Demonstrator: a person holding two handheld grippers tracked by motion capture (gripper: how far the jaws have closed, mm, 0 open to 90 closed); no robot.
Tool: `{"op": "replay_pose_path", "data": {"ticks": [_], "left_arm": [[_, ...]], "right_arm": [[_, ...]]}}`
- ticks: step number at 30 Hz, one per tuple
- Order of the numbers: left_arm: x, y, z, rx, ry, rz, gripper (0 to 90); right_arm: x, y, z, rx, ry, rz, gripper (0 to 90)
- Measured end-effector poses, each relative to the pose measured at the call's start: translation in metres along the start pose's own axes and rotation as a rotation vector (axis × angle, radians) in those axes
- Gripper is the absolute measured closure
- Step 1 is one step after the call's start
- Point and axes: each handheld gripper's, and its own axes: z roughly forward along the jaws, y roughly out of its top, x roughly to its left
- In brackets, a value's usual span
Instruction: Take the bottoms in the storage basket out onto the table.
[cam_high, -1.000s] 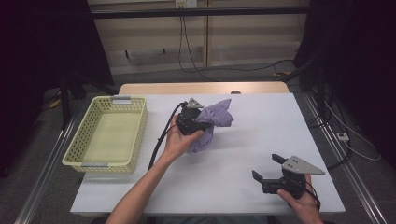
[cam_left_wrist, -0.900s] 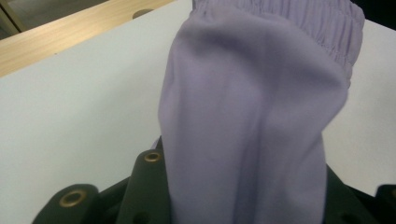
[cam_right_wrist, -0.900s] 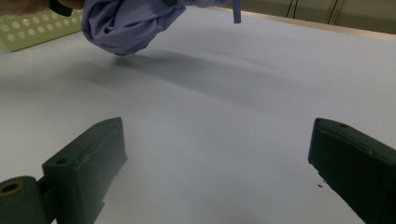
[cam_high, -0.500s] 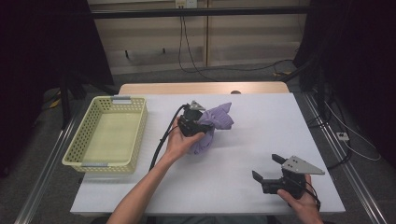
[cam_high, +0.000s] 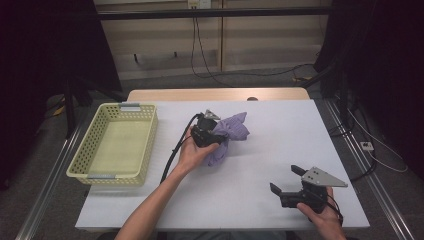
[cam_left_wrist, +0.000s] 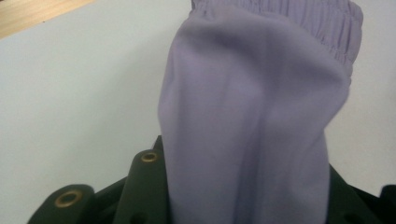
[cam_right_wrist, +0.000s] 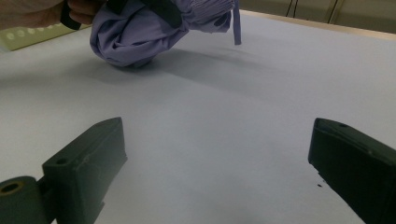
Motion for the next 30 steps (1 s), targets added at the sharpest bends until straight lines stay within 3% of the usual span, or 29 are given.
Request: {"op": "replay_pose_path", "data": {"ticks": [30], "left_arm": [[0.000,-0.009,0.021,0.072,0.034,0.041,52.1]], "right_arm": [[0.000,0.000,0.000,0.000,-0.002,0.004,4.0]]}}
